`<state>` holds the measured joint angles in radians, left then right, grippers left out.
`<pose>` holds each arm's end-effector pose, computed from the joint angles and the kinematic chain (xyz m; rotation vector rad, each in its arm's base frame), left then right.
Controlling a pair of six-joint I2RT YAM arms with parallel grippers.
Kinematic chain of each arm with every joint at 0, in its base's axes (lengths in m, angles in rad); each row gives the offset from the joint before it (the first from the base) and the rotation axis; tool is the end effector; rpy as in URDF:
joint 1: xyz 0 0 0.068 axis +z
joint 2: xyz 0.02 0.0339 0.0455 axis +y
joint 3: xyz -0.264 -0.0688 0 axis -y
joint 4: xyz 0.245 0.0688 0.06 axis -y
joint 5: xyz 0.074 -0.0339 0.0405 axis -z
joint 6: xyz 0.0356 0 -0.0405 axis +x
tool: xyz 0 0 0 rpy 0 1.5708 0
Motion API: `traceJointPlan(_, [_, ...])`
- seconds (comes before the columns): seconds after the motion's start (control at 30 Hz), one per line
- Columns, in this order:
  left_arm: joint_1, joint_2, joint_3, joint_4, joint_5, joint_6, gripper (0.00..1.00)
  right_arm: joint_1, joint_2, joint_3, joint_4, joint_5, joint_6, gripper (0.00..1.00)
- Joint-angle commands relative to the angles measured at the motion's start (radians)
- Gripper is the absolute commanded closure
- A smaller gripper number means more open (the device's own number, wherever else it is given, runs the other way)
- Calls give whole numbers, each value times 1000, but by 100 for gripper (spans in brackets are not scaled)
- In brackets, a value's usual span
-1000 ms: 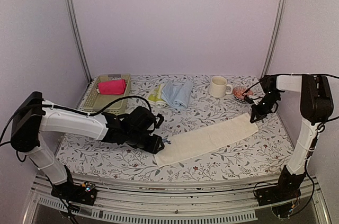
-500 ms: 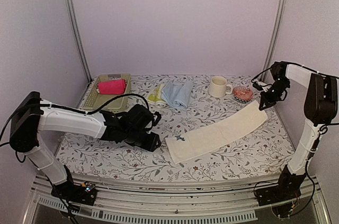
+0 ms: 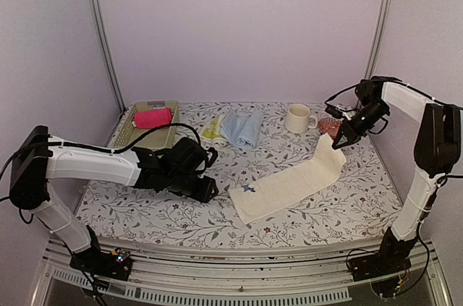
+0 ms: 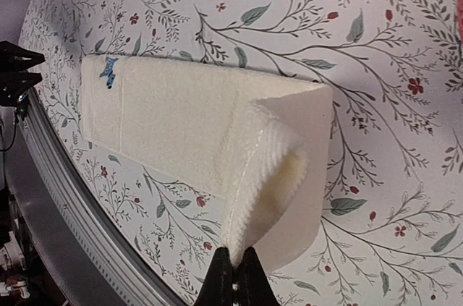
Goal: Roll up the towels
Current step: Fold the towel at the center of the board.
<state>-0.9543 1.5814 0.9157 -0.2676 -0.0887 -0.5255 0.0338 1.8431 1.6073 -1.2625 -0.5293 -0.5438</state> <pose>0.1863 -0.2574 0.1854 0.5101 2.5194 -0.4876 0.3500 0.0298 0.2644 -0.8390 2.7256 0.7217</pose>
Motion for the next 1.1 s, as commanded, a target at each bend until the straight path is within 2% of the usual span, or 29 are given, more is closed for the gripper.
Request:
traceJointPlan(0.0, [11, -15, 27, -6, -3, -3, 63, 61, -23, -70, 1, -106, -8, 97])
traceJointPlan(0.27, [12, 29, -15, 75, 82, -50, 65, 204, 53, -124, 46, -271, 13, 97])
traceJointPlan(0.4, [13, 91, -30, 157, 197, -101, 76, 309, 113, -84, 45, -327, 13, 97])
traceJointPlan(0.73, [12, 153, -66, 272, 235, -202, 100, 398, 228, -26, 132, -445, 103, 97])
traceJointPlan(0.83, [11, 179, -57, 278, 247, -211, 100, 430, 270, -8, 125, -497, 100, 97])
traceJointPlan(1.07, [12, 211, -48, 286, 252, -221, 100, 532, 298, -1, 214, -490, 149, 97])
